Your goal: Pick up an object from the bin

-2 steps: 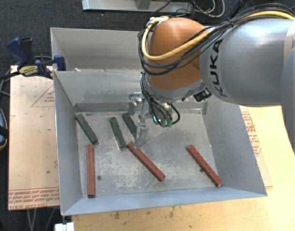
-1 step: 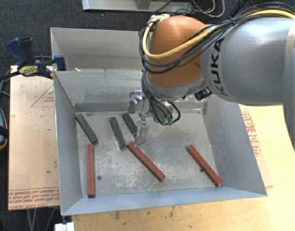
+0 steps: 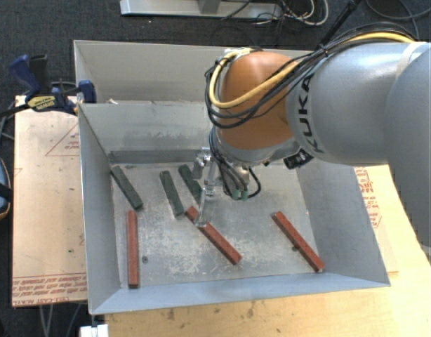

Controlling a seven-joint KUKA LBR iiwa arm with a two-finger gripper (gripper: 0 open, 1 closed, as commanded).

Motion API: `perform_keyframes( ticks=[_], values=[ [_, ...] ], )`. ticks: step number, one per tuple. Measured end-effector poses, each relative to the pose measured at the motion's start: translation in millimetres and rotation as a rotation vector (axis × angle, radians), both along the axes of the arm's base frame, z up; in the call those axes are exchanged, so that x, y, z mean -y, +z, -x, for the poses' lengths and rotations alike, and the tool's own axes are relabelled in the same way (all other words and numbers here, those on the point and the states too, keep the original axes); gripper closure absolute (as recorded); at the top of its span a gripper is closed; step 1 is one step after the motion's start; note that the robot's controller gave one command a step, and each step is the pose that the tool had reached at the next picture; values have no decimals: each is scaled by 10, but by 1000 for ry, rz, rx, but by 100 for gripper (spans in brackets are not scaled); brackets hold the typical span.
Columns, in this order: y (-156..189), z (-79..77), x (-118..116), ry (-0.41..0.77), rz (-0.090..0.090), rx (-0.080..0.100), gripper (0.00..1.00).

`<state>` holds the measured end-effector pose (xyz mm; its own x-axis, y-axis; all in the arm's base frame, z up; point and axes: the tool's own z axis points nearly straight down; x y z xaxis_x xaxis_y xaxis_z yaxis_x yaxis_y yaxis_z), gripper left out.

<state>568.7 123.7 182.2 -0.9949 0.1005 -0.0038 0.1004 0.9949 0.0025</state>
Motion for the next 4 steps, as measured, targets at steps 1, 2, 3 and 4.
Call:
perform_keyframes(
  ticks=[1, 2, 3, 4],
  values=[
    [-207, 94, 350, -301, 1, -6, 0],
    [-381, 226, 332, -181, 2, -4, 0],
    [-954, 276, 157, -366, 0, -3, 0],
    [-1110, 400, 182, -534, -2, -5, 100]
  ],
)
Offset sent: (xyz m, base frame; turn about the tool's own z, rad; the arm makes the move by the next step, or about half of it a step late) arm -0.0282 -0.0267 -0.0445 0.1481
